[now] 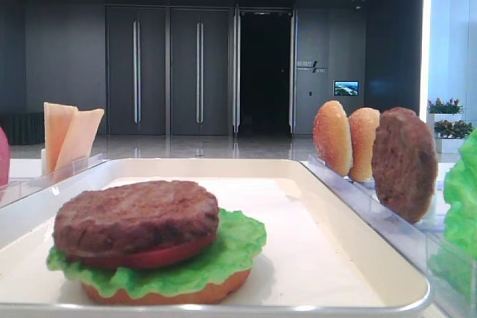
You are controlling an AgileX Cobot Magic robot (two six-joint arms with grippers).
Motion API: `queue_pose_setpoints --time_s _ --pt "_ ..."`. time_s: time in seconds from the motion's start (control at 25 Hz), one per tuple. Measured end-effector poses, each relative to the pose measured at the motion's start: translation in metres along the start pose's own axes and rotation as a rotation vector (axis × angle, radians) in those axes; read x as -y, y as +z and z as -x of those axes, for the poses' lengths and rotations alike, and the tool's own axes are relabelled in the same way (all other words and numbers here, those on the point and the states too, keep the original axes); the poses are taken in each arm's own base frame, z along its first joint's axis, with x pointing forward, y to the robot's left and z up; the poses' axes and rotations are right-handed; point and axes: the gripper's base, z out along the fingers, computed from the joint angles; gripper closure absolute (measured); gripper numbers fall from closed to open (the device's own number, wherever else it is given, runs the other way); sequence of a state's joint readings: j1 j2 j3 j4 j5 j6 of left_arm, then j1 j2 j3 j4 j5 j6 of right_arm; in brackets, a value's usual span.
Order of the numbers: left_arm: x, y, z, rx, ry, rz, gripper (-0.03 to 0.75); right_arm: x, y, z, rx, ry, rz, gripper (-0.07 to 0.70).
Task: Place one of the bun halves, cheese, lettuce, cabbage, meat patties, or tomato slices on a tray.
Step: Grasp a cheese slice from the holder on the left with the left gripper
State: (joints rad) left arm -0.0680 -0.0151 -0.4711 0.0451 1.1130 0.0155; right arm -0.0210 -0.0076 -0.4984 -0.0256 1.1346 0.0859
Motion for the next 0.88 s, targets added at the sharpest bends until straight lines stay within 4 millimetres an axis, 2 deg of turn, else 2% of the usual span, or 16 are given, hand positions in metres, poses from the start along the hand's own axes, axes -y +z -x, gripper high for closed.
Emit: queue_pose_setpoints --time_s 0.76,0.88 --pt "0.0 0.0 0.0 0.0 -0.001 0.0 0.024 0.0 0.0 0.0 0.0 0.0 0.0 0.204" --pt "-0.0002 0.0 0.0 0.0 0.0 0.002 0.043 0.0 0.0 0.0 0.0 0.0 0.0 0.204"
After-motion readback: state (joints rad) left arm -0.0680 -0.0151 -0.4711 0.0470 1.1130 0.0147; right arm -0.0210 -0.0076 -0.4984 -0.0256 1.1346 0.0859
